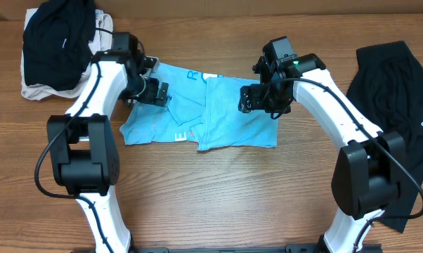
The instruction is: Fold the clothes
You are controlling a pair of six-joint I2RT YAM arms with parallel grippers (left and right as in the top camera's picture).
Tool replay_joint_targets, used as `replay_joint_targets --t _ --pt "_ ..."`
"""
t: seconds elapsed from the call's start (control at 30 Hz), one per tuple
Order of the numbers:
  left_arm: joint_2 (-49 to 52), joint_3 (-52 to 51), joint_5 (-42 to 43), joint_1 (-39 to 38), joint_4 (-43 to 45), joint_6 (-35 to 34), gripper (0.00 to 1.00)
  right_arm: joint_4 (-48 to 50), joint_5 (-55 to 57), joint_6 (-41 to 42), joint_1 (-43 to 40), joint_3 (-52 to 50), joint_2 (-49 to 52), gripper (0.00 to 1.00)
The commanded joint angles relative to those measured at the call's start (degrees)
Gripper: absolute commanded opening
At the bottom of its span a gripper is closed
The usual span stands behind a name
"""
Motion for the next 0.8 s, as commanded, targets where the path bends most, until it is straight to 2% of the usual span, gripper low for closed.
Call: replay_joint_targets --t 0.0,0.27,0.67,0.77 --pt "0.31 0.68 0.85 2.14 0.07 1.95 0.99 -0.09 0.37 0.92 -0.15 1.20 -0.48 0.88" --pt "0.31 0.24 5.66 2.73 -0.48 7.28 1.00 -0.07 0.39 1.05 -0.15 1.22 -0.50 0.88" --pt "3.74 -0.15 5.55 2.38 -0.79 8.00 1.00 -0.33 0.44 1.05 -0.15 1.20 -0.48 0.88" --pt "4.42 -0.15 3.96 2.40 -0.90 6.27 1.00 -0.26 0.44 1.05 -0.15 1.22 -0.48 0.88"
